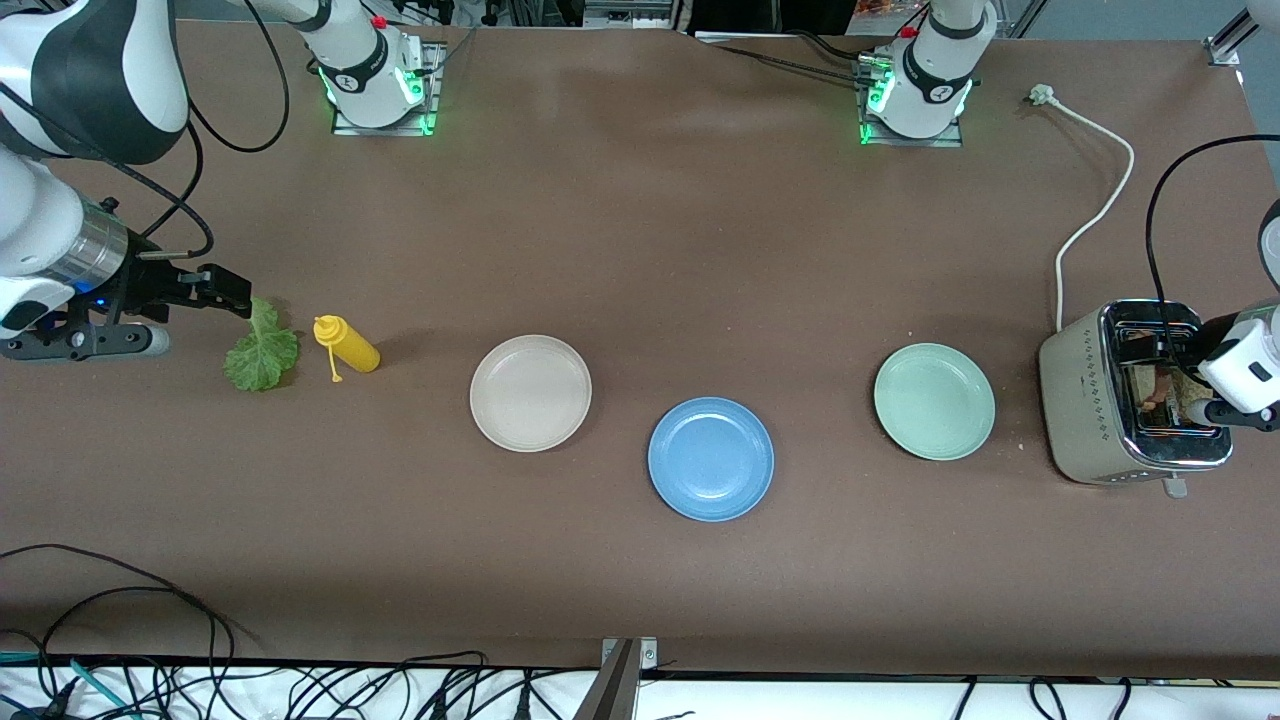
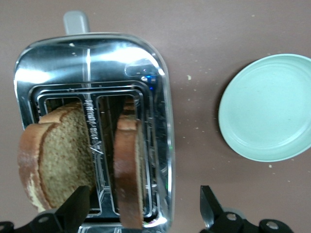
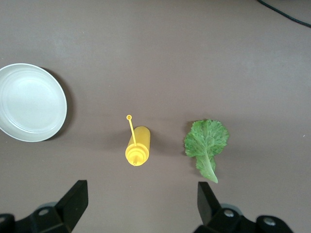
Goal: Make sandwich in blue plate with both arms
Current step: 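Move the left gripper over the toaster and lower onto a bread slice, then grasp the bread slice with the left gripper and lift it out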
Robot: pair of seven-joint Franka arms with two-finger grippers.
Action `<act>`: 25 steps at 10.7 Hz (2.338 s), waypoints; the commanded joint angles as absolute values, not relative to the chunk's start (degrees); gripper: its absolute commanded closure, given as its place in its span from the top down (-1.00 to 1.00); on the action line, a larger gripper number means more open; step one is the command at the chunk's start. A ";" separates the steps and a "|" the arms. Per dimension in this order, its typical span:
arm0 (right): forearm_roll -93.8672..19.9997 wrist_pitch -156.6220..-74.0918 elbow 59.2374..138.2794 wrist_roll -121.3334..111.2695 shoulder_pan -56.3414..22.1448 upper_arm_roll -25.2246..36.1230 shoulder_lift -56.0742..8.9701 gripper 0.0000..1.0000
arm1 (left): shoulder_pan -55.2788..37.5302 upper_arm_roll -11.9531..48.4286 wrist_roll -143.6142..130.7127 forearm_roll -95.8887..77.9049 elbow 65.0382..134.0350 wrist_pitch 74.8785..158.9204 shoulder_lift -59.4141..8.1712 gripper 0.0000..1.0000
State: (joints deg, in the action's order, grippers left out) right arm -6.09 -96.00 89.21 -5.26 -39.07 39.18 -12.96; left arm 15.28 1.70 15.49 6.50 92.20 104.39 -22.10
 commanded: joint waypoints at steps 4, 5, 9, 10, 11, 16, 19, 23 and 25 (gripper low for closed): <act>-5.54 -95.62 88.86 -4.75 -39.20 39.29 -12.92 1.00 | 16.70 2.29 17.67 7.65 92.20 105.03 -23.73 -0.21; -5.54 -95.62 88.86 -4.75 -39.20 39.29 -12.92 1.00 | 16.70 2.29 17.84 7.65 92.37 104.94 -23.82 -0.73; -5.54 -95.62 88.86 -4.75 -39.20 39.29 -12.92 1.00 | 16.70 2.29 17.84 7.56 92.37 104.42 -23.82 -1.00; -5.54 -95.62 88.86 -4.75 -39.20 39.29 -12.92 1.00 | 16.70 2.37 17.84 7.56 91.94 103.28 -23.56 -1.00; -5.54 -95.62 88.86 -4.75 -39.20 39.29 -12.92 1.00 | 16.61 2.55 17.84 7.56 91.59 102.23 -23.21 -1.00; -5.54 -95.62 88.86 -4.75 -39.20 39.29 -12.92 1.00 | 16.35 4.92 17.75 7.03 88.09 89.60 -15.65 -1.00; -5.54 -95.62 88.86 -4.75 -39.20 39.29 -12.92 1.00 | 16.17 7.55 16.97 6.94 81.84 82.20 -15.56 -1.00; -5.54 -95.62 88.86 -4.75 -39.20 39.29 -12.92 1.00 | 16.08 9.32 15.48 0.99 80.68 81.21 -15.82 -1.00; -5.62 -95.54 88.95 -4.92 -39.20 39.29 -12.92 1.00 | 15.12 9.40 11.53 -2.52 81.12 81.21 -16.26 -1.00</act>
State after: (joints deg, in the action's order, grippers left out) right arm -6.09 -96.00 89.21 -5.26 -39.08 39.19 -13.03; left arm 15.97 9.23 15.46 1.50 82.39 82.51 -15.08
